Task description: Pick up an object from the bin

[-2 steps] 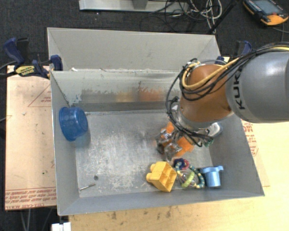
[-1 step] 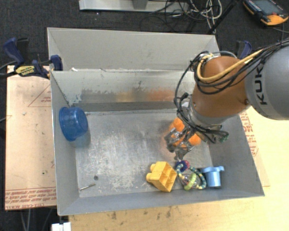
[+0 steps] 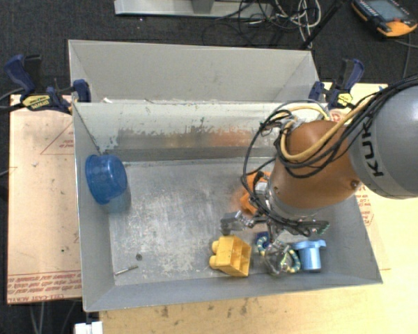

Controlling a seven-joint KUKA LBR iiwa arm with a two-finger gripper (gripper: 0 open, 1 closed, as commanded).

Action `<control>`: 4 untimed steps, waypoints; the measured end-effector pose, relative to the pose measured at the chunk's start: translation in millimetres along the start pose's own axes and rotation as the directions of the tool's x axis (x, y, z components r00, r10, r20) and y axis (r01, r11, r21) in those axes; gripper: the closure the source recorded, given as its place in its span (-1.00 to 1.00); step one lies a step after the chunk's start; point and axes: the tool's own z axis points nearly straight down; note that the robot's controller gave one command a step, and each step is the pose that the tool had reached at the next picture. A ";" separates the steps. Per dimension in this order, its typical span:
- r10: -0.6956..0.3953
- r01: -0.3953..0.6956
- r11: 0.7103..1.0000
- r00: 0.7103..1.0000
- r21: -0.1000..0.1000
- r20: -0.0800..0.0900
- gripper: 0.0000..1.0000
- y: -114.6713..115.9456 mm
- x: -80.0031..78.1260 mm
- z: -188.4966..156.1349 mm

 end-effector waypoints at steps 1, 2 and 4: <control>0.002 -0.002 1.000 1.000 0.003 0.003 -1.00 -1.6 -1.2 -2.2; -0.425 0.425 0.905 0.905 0.019 0.005 1.00 19.1 -28.0 35.1; -0.382 0.382 0.924 0.924 0.005 0.002 1.00 11.5 -26.7 -36.8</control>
Offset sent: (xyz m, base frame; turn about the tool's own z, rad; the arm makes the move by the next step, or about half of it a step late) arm -0.0015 0.0333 -0.0401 -0.4448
